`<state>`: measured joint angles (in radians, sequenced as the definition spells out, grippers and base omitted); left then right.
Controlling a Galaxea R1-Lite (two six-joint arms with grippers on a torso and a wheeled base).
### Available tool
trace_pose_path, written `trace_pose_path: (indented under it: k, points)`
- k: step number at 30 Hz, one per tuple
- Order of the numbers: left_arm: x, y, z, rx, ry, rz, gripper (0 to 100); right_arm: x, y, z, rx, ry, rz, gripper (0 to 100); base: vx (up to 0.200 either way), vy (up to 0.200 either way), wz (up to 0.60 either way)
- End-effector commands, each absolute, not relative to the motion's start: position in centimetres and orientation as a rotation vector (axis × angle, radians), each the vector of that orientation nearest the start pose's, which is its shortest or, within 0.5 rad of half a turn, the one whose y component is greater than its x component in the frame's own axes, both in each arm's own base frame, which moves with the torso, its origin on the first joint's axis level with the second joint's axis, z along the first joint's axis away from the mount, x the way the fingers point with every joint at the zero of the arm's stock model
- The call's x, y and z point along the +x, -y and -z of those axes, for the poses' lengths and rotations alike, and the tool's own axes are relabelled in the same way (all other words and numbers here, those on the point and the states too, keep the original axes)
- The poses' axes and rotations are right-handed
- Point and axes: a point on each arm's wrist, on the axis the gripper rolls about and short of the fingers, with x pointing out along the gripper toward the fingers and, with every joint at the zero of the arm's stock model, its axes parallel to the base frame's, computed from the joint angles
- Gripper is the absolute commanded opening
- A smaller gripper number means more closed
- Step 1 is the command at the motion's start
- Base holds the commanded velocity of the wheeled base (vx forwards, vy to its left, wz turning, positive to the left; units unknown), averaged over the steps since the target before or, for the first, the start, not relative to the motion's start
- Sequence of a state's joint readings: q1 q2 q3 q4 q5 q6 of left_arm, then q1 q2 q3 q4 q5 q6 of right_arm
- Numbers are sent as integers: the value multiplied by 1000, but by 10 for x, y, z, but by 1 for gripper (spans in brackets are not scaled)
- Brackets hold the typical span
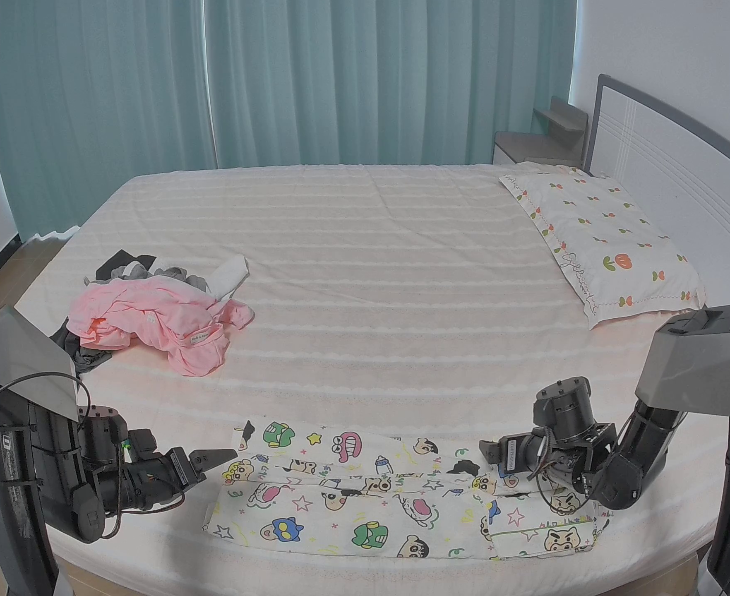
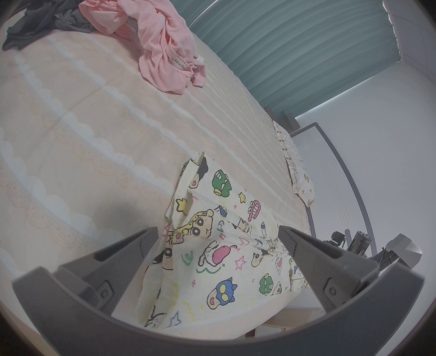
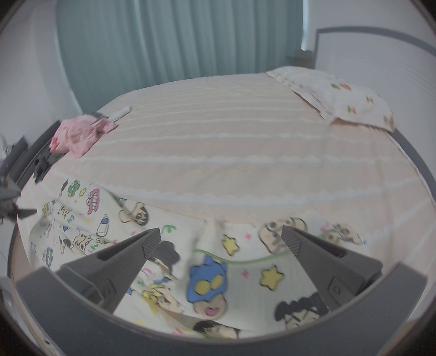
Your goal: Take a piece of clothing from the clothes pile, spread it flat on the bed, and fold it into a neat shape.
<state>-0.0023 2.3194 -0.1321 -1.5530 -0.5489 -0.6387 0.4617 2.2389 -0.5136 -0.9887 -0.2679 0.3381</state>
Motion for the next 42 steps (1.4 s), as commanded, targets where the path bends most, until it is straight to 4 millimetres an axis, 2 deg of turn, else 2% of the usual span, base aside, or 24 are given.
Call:
trace_pose_path:
  k: [1, 7, 14, 19, 21, 22, 24, 25, 26, 28, 29, 31, 32, 36, 37, 40, 42]
  points:
    - [246, 12, 24, -773, -759, 325, 100, 276, -109, 29, 117, -768, 21, 100, 0, 0, 0]
    - [246, 12, 24, -773, -759, 325, 100, 279, -96, 44, 168, -822, 56, 100, 0, 0, 0]
    - [245, 12, 24, -773, -760, 324, 100, 269, -92, 44, 164, -847, 69, 100, 0, 0, 0]
    - [245, 12, 24, -774, -762, 323, 100, 251, -91, 3, 254, -728, 55, 100, 0, 0, 0]
    - [244, 12, 24, -774, -763, 321, 100, 241, -87, -11, 292, -691, 53, 100, 0, 0, 0]
    - [244, 12, 23, -772, -758, 317, 100, 229, -82, -23, 331, -664, 51, 100, 0, 0, 0]
    - [244, 12, 23, -771, -758, 315, 100, 226, -81, -25, 340, -658, 50, 100, 0, 0, 0]
    - [247, 15, 22, -752, -740, 294, 100, 207, -73, -38, 428, -630, 53, 100, 0, 0, 0]
    - [249, 18, 22, -736, -726, 277, 100, 199, -70, -42, 472, -627, 42, 100, 0, 0, 0]
    - [257, 24, 17, -699, -667, 240, 100, 186, -67, -45, 536, -641, 1, 100, 0, 0, 0]
    - [266, 32, 7, -668, -588, 202, 100, 174, -64, -49, 597, -665, -77, 100, 0, 0, 0]
    - [270, 36, 1, -655, -553, 203, 100, 174, -65, -52, 624, -663, -128, 100, 0, 0, 0]
    - [274, 43, -8, -630, -525, 240, 100, 173, -66, -53, 652, -691, -187, 100, 0, 0, 0]
    - [279, 49, -5, -555, -572, 255, 100, 173, -64, -54, 684, -703, -185, 100, 0, 0, 0]
    - [288, 50, 0, -495, -616, 240, 100, 172, -65, -53, 702, -729, -196, 100, 0, 0, 0]
    - [306, 53, 0, -490, -667, 218, 100, 170, -65, -53, 732, -763, -223, 100, 0, 0, 0]
    - [306, 53, 0, -490, -670, 218, 100, 170, -65, -53, 732, -765, -223, 100, 0, 0, 0]
